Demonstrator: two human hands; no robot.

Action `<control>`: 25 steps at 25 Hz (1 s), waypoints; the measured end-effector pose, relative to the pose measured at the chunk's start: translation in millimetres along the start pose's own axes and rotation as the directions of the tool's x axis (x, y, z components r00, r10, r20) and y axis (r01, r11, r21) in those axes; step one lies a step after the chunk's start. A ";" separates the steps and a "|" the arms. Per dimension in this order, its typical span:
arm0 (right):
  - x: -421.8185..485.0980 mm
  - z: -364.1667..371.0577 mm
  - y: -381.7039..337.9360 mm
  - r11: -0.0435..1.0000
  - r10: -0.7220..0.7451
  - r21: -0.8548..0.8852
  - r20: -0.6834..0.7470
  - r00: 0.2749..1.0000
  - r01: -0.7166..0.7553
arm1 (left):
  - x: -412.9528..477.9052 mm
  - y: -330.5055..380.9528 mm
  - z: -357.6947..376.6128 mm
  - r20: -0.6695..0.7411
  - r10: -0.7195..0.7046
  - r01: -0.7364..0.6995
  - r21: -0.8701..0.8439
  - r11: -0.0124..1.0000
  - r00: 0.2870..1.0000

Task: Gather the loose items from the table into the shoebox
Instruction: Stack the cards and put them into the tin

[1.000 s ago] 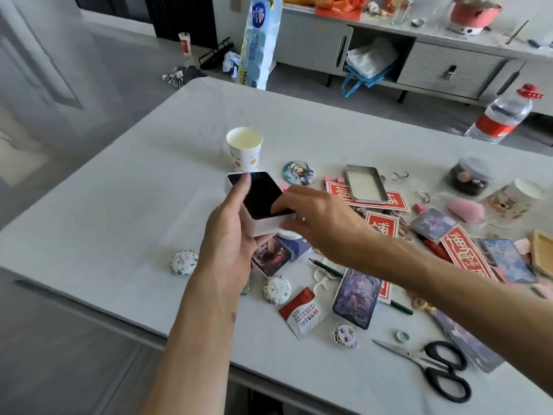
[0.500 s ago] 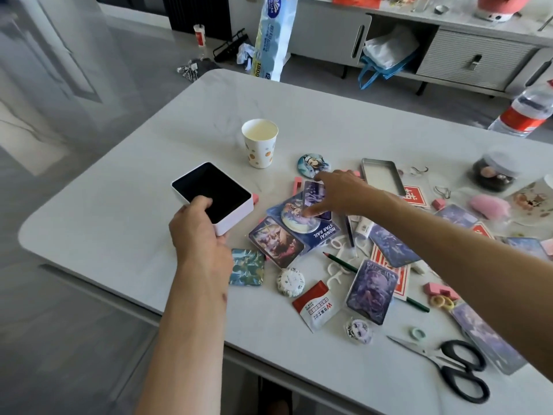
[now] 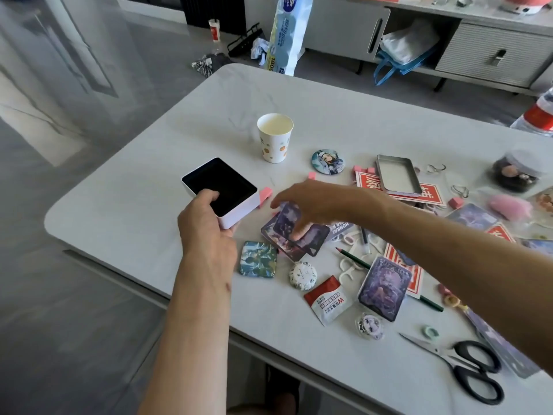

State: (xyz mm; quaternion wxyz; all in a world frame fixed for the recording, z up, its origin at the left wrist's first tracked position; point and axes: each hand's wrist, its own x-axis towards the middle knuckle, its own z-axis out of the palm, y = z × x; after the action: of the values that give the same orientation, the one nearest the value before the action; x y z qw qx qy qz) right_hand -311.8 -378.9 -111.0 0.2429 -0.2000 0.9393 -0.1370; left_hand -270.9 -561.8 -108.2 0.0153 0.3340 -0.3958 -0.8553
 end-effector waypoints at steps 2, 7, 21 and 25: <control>8.3 5.8 -0.1 0.998 0.017 -0.068 0.023 1.000 -0.016 | 2.0 0.7 -1.1 0.018 -0.003 0.002 0.008 1.000 1.000; 11.1 9.7 4.6 0.998 0.024 -0.062 -0.092 0.996 -0.030 | 4.5 -0.7 1.8 0.076 -0.027 0.021 0.074 0.997 0.997; -107.0 -28.3 43.0 0.326 0.381 0.912 -0.367 0.848 0.248 | -21.0 -35.5 32.1 0.366 -0.205 0.073 0.345 0.936 0.908; -98.1 -32.8 31.6 0.383 0.478 0.896 -0.399 0.782 0.223 | -45.4 -53.1 53.2 0.471 -0.263 0.092 0.355 0.930 0.842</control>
State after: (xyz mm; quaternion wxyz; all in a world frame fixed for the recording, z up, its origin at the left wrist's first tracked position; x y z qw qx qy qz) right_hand -259.6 -302.3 -55.1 0.0077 0.1016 0.7400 -0.6649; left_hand -254.0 -476.8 -94.6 -0.2246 0.1289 -0.4849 -0.8354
